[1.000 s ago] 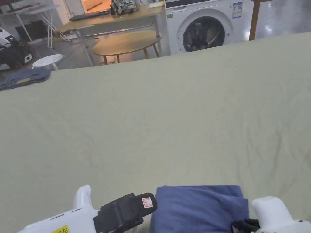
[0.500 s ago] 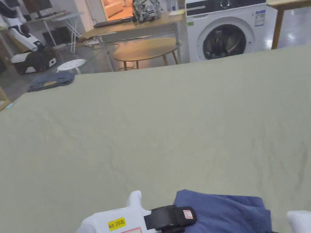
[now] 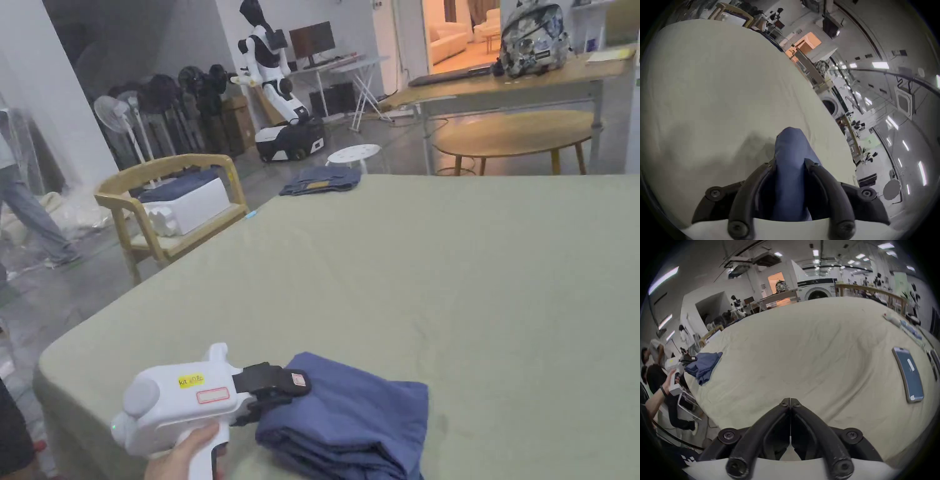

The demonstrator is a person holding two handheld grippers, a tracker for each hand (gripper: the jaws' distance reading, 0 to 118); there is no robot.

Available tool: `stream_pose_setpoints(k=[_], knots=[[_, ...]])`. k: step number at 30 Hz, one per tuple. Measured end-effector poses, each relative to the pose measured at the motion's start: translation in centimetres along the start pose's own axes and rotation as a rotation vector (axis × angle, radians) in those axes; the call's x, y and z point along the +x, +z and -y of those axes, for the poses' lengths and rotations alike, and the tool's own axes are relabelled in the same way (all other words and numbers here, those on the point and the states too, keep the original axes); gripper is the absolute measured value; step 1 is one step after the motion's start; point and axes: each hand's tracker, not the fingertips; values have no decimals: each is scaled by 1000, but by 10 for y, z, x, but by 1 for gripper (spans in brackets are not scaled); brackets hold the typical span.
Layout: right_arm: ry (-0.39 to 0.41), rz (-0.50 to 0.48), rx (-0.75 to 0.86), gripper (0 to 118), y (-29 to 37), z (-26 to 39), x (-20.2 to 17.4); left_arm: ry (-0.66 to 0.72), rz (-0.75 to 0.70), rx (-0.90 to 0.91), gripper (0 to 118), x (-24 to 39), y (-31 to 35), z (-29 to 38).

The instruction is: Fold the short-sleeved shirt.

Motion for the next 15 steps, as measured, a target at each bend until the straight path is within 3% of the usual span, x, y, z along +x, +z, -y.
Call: stream_pose_setpoints(k=[1, 4, 6, 8, 12, 15], knots=[[2, -4, -4, 0, 0, 0, 0, -12, -11, 17, 25, 2, -3, -5], [64, 31, 8, 0, 9, -3, -6, -202, -238, 112, 48, 12, 1, -23], [92, 43, 30, 0, 17, -5, -8, -230, -240, 123, 60, 13, 9, -39], [87, 54, 67, 0, 20, -11, -8, -304, -240, 167, 62, 34, 24, -38], [72, 132, 189, 0, 28, -30, -16, -615, -222, 373, 61, 117, 59, 2], [85, 104, 276, 0, 36, -49, -22, -761, -141, 419, 61, 169, 70, 33]])
